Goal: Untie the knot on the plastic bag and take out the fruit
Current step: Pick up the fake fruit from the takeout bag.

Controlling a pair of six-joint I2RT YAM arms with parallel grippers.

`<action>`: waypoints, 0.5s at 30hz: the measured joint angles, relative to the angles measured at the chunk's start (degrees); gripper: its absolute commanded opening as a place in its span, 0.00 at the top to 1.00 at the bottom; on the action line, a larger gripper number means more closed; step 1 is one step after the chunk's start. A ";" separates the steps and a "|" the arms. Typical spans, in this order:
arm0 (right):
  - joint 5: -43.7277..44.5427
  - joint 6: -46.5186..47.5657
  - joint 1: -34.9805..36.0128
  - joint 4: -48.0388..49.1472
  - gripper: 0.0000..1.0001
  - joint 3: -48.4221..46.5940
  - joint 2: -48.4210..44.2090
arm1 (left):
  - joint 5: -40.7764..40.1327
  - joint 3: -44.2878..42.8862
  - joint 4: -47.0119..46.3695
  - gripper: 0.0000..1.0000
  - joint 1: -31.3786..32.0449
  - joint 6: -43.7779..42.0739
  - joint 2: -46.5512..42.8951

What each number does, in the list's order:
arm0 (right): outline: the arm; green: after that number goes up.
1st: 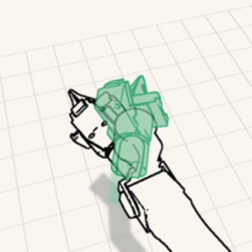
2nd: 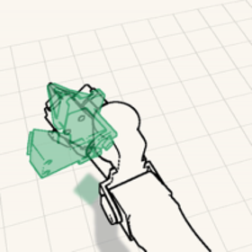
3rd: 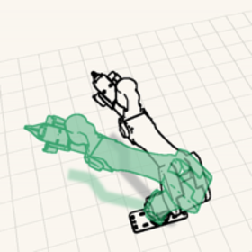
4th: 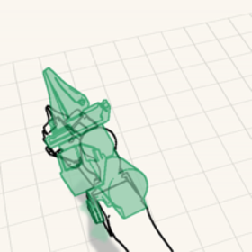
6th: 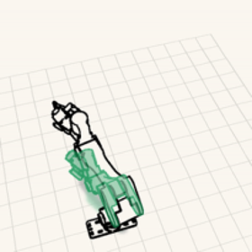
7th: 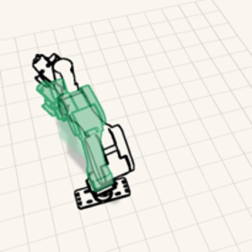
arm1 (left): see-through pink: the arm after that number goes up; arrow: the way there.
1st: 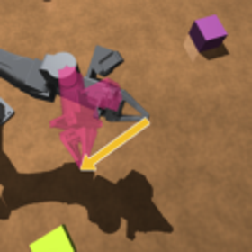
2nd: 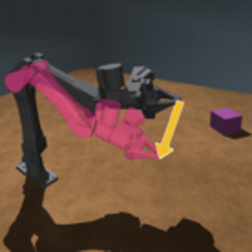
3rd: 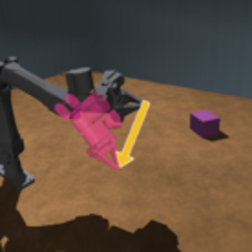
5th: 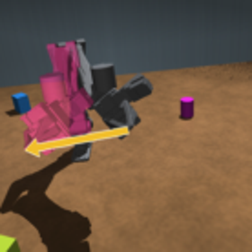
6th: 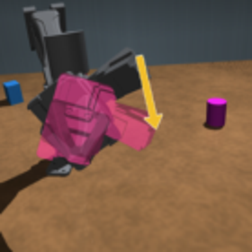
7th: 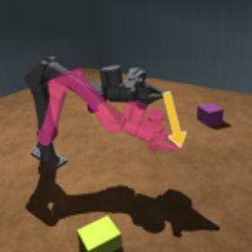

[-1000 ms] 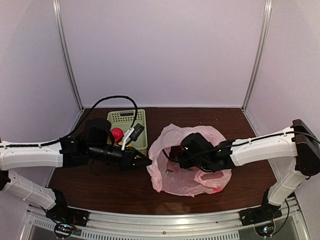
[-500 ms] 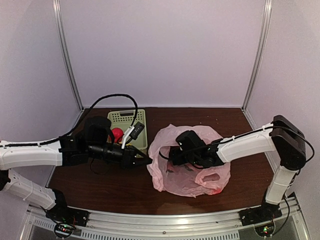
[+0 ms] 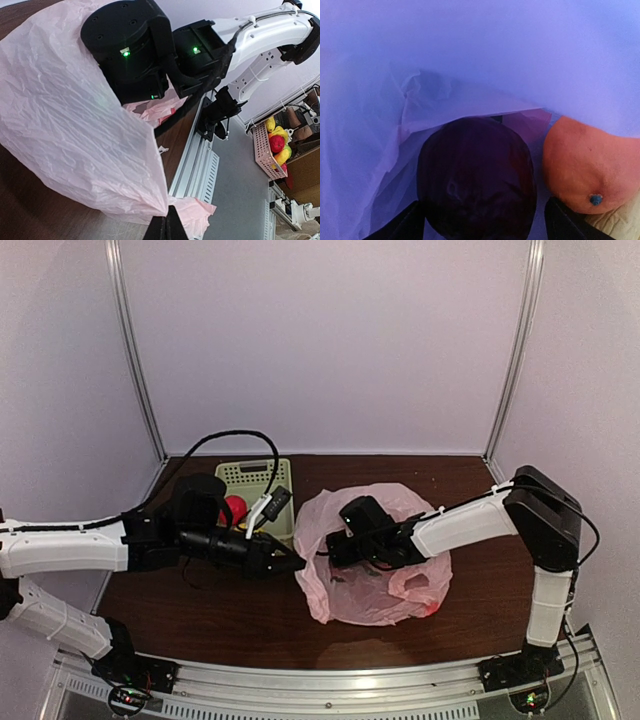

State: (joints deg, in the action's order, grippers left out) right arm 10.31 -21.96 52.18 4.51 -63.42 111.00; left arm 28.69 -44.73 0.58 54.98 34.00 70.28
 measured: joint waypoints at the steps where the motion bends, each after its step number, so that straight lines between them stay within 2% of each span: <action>1: -0.17 0.28 -0.04 0.09 0.28 -0.11 0.24 | 0.04 -0.04 0.00 1.00 0.00 0.00 0.17; 7: -1.64 1.14 -0.20 0.42 0.40 -0.13 0.66 | 0.02 -0.76 0.39 1.00 0.00 0.00 0.92; 15: -2.69 2.10 -0.22 0.61 0.41 0.13 0.31 | -1.38 -0.96 0.39 1.00 0.00 0.09 0.92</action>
State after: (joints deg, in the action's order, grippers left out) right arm 7.62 -19.86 51.96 5.13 -63.29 111.31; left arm 27.31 -45.69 0.97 54.98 34.09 71.20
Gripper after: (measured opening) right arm 0.627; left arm 0.005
